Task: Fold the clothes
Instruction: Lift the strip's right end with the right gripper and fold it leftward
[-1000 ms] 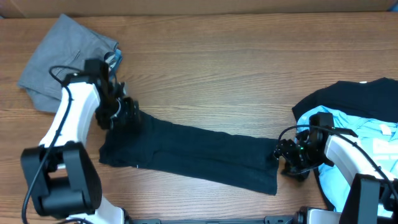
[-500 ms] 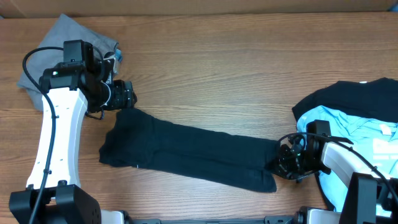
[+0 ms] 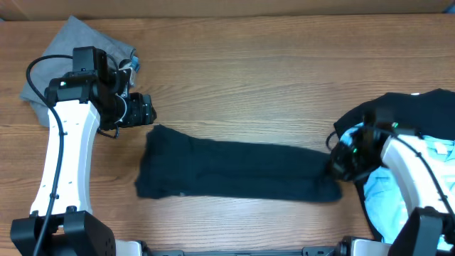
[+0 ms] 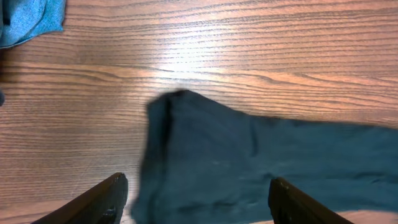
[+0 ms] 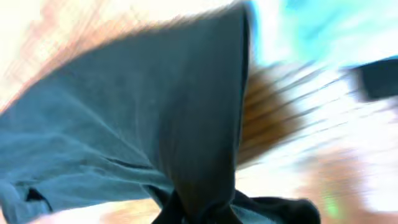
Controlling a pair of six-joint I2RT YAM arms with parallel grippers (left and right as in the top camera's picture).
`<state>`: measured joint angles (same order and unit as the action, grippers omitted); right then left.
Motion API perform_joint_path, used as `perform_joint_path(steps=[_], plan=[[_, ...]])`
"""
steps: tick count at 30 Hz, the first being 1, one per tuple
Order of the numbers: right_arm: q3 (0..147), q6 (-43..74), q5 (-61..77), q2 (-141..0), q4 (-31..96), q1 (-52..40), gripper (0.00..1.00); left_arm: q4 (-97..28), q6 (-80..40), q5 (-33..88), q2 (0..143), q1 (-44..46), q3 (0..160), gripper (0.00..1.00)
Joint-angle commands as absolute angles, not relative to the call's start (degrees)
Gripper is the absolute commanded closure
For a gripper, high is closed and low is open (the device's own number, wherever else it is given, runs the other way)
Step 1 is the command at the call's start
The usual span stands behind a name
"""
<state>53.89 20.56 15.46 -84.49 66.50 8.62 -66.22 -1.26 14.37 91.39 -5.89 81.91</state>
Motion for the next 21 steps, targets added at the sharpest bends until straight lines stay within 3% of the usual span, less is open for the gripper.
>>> perform_joint_path(steps=[1,12,21], plan=[[63.4,21.2,4.8,-82.9,70.2,8.8,0.96,-66.3,0.0,15.0,90.6,-5.9,82.7,0.25],[71.3,21.2,3.1,-83.9,73.5,5.7,0.96,-66.4,0.0,15.0,90.6,-5.9,82.7,0.24],[71.3,26.7,4.7,-85.6,69.4,-9.1,0.96,-66.8,0.0,15.1,90.6,-5.9,82.7,0.25]])
